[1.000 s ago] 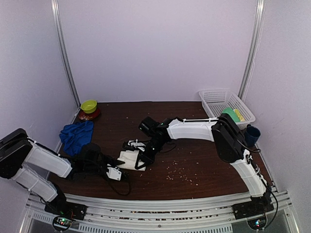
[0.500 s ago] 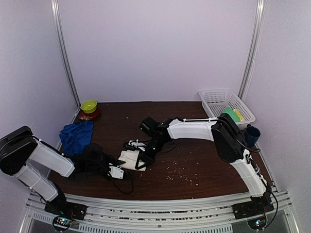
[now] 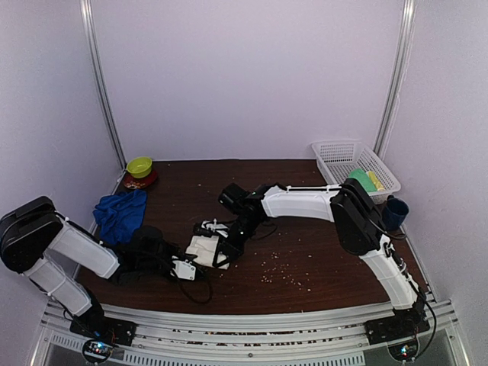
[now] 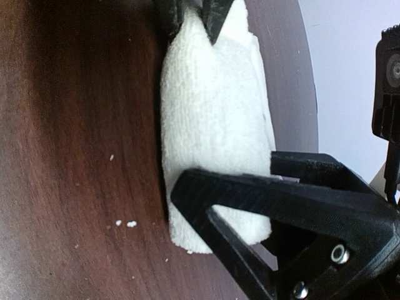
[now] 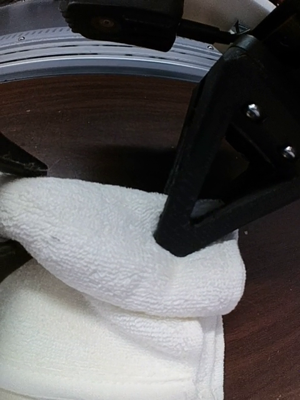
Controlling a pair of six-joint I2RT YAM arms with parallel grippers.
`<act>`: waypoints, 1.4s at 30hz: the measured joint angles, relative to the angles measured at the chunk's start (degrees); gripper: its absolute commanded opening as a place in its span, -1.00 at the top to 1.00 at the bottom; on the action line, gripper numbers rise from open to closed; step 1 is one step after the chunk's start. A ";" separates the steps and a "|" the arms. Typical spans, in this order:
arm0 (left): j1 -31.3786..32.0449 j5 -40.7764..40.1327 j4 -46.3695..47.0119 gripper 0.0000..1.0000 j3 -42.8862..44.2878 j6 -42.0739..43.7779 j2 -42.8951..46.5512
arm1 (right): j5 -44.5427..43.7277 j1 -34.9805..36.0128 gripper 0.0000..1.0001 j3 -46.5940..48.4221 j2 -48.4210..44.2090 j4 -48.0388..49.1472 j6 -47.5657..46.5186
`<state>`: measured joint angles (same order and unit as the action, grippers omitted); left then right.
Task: Roll the towels
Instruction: Roll the towel at the center of the board.
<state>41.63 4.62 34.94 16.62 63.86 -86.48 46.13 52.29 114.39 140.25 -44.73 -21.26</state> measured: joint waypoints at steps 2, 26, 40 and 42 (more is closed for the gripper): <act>0.00 -0.09 -0.76 1.00 0.33 -0.48 0.13 | -0.09 0.00 0.25 0.00 -0.02 -0.24 -0.15; -2.40 5.31 -35.23 1.00 22.71 -10.32 -4.68 | -22.82 -1.90 -0.25 -45.35 -33.09 29.49 -3.06; -9.09 19.43 -65.70 1.00 48.19 -11.74 -19.63 | -43.69 9.40 -0.31 -68.15 -38.64 67.47 -22.21; -9.51 20.57 -68.52 1.00 50.47 -11.82 -21.14 | -47.60 10.62 -0.33 -67.84 -36.46 71.19 -24.63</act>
<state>32.12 25.19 -33.58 67.09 52.03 -107.61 -1.48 62.92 46.54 103.79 26.46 -45.89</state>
